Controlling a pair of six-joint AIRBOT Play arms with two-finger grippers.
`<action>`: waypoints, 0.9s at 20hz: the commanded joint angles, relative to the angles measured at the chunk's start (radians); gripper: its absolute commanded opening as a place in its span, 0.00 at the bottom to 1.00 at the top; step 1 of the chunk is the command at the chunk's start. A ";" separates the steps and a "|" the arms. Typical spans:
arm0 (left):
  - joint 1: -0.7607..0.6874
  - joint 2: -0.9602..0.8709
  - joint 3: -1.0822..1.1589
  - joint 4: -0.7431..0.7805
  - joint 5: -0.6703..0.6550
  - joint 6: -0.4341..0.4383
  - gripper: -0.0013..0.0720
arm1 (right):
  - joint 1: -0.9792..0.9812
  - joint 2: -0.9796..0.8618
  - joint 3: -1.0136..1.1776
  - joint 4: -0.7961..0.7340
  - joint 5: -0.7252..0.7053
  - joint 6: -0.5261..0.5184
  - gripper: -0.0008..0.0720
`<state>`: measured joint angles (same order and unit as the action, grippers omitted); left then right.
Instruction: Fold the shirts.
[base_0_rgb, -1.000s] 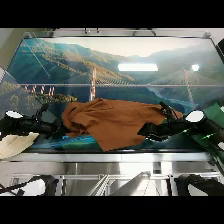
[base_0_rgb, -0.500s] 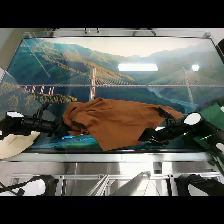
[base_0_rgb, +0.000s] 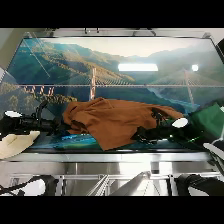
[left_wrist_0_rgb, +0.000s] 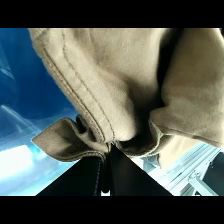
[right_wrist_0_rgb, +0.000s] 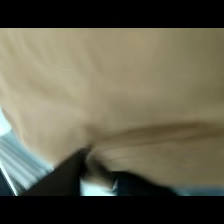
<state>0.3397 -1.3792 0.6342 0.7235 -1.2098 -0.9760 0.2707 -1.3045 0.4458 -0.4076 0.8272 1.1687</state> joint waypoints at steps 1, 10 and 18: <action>0.000 0.001 0.000 -0.002 0.002 0.008 0.06 | 0.048 -0.040 0.000 0.286 -0.012 -0.191 0.03; 0.078 0.382 0.429 -0.439 -0.285 -0.010 0.06 | -0.528 0.488 0.406 0.622 0.381 -0.264 0.03; 0.520 0.648 1.220 -0.437 -0.160 -0.084 0.06 | -1.078 0.714 0.845 0.745 0.459 -0.146 0.03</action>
<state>0.7082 -0.7940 1.6135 0.3008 -1.4338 -1.0397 -0.7006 -0.6502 1.1732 0.2802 1.2484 1.0016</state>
